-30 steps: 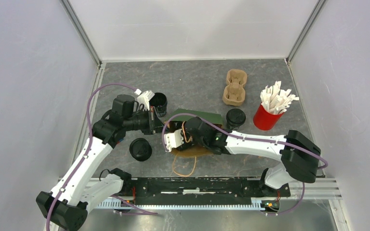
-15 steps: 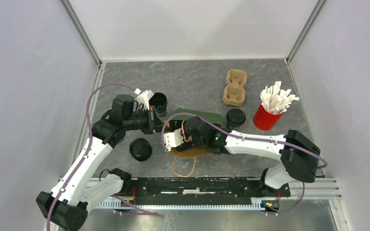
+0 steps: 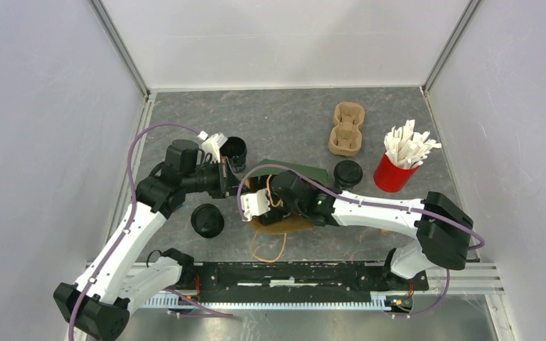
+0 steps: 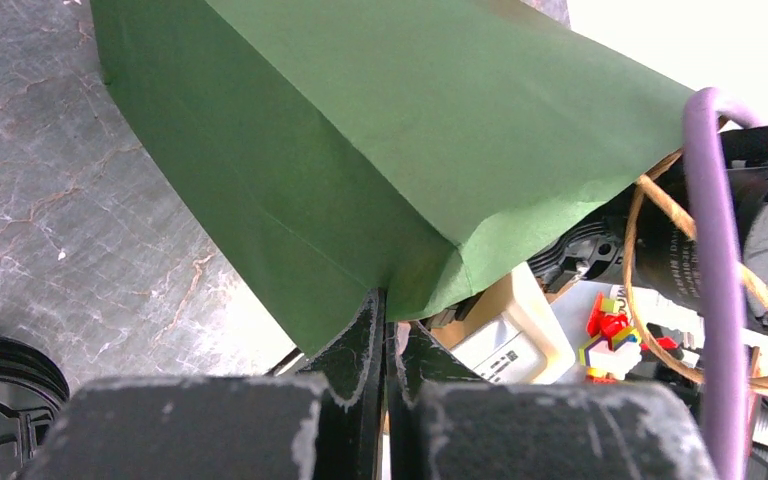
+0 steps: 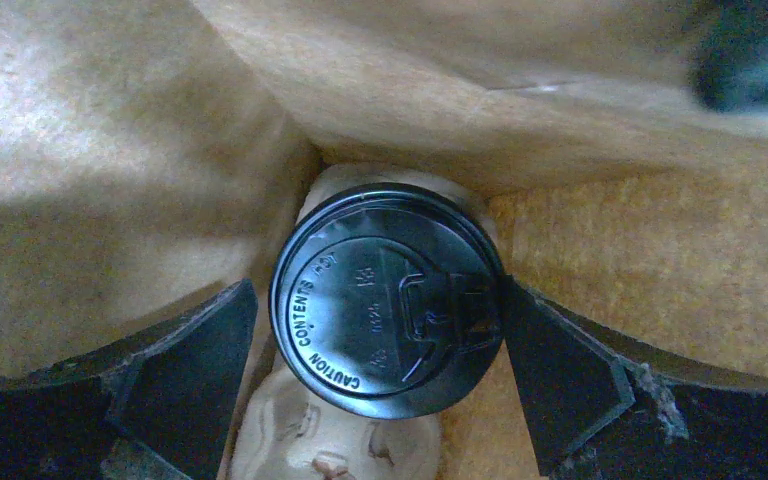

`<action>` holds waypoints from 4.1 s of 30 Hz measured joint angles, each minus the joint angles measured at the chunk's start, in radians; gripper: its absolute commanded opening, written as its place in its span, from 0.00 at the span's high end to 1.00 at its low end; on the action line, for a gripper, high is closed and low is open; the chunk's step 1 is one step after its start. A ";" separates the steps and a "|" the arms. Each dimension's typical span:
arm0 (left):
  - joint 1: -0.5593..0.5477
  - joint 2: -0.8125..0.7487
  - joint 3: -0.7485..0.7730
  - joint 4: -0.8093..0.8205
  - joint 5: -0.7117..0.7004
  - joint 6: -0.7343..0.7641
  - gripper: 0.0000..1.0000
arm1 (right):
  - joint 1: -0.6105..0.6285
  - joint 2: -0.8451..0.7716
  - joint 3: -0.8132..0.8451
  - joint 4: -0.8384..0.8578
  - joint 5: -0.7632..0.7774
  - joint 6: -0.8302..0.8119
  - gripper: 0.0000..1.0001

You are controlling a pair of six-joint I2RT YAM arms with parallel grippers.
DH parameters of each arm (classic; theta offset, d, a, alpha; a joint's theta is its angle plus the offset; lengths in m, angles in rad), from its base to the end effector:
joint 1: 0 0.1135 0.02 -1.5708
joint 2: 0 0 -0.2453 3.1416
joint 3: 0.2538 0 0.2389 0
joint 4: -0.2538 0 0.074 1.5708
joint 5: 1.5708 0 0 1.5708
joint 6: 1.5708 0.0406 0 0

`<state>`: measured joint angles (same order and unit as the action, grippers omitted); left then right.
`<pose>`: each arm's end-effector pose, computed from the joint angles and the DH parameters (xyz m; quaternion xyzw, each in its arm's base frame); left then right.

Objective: Pack the takeout coffee

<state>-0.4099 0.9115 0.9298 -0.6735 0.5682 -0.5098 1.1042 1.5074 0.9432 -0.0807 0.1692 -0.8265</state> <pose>0.1616 -0.0940 0.3057 0.0807 0.8662 -0.4136 0.2686 0.1514 0.2855 0.2168 -0.7116 0.5384 -0.0133 0.4512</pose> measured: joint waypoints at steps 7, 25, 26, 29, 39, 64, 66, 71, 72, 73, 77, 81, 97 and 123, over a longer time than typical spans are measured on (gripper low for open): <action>-0.003 0.000 0.000 -0.024 0.002 0.000 0.98 | -0.001 -0.002 0.044 -0.035 -0.004 0.036 0.03; -0.003 -0.001 0.000 -0.036 0.004 0.000 0.98 | -0.001 -0.064 0.048 -0.100 -0.065 0.065 0.48; -0.003 -0.001 0.000 -0.036 0.005 0.000 0.98 | -0.001 -0.066 0.048 -0.100 -0.069 0.068 0.52; -0.003 -0.001 0.000 -0.036 0.006 0.000 0.98 | -0.001 -0.067 0.047 -0.095 -0.084 0.074 0.62; -0.003 -0.001 0.000 -0.037 0.007 0.000 0.98 | -0.001 -0.067 0.017 -0.030 -0.105 0.079 0.68; -0.003 -0.003 0.000 -0.041 0.011 0.000 0.98 | -0.001 0.004 -0.030 0.115 -0.032 0.095 0.70; -0.003 -0.003 0.000 -0.041 0.010 0.000 0.98 | -0.001 0.009 -0.031 0.125 -0.029 0.097 0.70; -0.003 -0.003 0.000 -0.042 0.010 0.000 0.97 | -0.001 0.013 -0.031 0.134 -0.028 0.101 0.70; -0.003 -0.003 -0.002 -0.039 0.010 -0.003 0.97 | -0.001 0.014 -0.031 0.135 -0.027 0.101 0.70; -0.002 -0.003 -0.004 -0.036 0.010 -0.006 0.97 | -0.001 0.015 -0.031 0.137 -0.027 0.103 0.70; 0.000 -0.007 -0.013 -0.031 0.006 -0.025 0.97 | -0.003 0.018 -0.031 0.141 -0.027 0.106 0.69; -0.001 -0.007 -0.010 -0.037 0.001 -0.025 0.98 | -0.005 0.018 -0.030 0.143 -0.029 0.111 0.64; -0.003 0.029 0.124 -0.154 -0.104 -0.022 0.98 | -0.012 -0.074 0.091 -0.101 -0.158 0.211 0.47; -0.003 0.040 0.155 -0.174 -0.124 0.003 0.98 | -0.022 -0.167 0.371 -0.301 -0.406 0.412 0.33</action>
<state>-0.4129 0.9516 1.0847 -0.8474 0.4446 -0.5068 1.0824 1.3407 1.3140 -0.3813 -0.2367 -0.4149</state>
